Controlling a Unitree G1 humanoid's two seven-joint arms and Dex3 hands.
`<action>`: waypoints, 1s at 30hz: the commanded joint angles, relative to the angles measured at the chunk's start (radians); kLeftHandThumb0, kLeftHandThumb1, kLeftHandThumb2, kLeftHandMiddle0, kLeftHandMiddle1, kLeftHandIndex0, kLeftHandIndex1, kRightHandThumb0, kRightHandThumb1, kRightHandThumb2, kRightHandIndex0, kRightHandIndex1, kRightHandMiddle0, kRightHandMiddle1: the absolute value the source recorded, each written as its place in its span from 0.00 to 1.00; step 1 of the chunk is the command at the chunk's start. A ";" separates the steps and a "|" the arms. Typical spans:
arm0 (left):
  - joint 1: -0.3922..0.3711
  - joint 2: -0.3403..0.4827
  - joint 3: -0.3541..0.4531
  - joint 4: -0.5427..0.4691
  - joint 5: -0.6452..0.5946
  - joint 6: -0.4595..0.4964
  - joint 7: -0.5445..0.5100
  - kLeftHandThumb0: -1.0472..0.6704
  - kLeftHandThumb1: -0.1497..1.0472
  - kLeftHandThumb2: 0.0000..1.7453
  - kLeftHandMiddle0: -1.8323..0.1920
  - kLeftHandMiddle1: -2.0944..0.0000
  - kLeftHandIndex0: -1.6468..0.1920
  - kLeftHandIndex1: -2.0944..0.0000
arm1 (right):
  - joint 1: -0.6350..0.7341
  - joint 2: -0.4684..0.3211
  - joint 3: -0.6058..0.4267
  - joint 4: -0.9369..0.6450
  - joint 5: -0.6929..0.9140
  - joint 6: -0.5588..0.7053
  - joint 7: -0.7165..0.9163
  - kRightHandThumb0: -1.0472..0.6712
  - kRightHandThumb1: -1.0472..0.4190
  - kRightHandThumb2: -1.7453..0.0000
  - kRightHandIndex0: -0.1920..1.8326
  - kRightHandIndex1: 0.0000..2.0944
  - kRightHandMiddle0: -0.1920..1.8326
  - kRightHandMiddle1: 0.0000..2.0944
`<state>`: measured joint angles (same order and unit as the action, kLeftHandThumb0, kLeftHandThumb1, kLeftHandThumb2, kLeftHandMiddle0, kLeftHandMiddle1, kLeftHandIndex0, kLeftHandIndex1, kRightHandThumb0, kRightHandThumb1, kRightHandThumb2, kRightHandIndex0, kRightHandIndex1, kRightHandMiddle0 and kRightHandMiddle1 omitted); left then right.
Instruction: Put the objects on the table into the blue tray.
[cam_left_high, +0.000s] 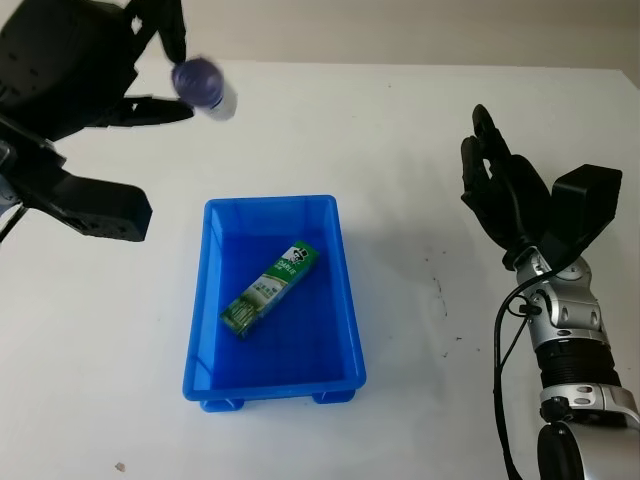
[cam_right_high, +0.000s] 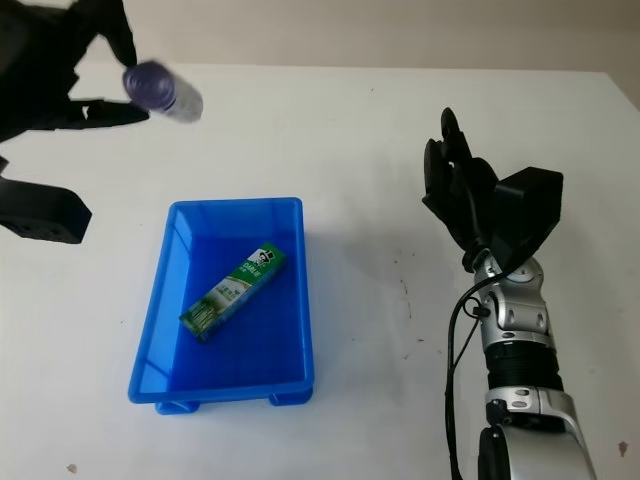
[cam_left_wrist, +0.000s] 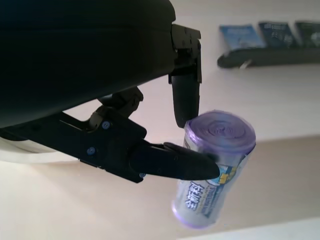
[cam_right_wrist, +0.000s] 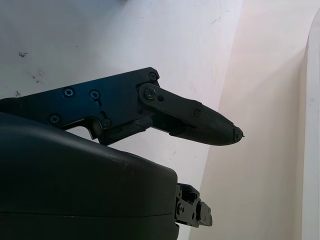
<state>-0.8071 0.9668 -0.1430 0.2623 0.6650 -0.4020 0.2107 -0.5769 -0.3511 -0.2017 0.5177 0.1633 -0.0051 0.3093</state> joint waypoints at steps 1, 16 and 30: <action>0.028 -0.009 0.052 -0.087 -0.037 0.018 -0.048 0.34 1.00 0.25 0.47 0.00 0.61 0.00 | 0.005 -0.003 -0.001 0.000 -0.002 -0.012 -0.001 0.23 0.00 0.57 0.00 0.00 0.00 0.00; 0.346 -0.064 0.272 -0.554 -0.262 0.050 -0.359 0.35 1.00 0.25 0.48 0.00 0.44 0.01 | 0.011 0.015 0.008 -0.005 -0.010 -0.002 -0.029 0.23 0.00 0.57 0.00 0.00 0.00 0.00; 0.526 -0.137 0.287 -0.616 -0.196 -0.041 -0.412 0.37 1.00 0.24 0.57 0.00 0.63 0.00 | 0.011 0.016 0.005 0.000 -0.005 -0.011 -0.020 0.24 0.00 0.57 0.00 0.00 0.00 0.00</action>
<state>-0.2914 0.8407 0.1437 -0.3603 0.4631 -0.4368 -0.2107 -0.5718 -0.3296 -0.1926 0.5236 0.1587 -0.0052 0.2895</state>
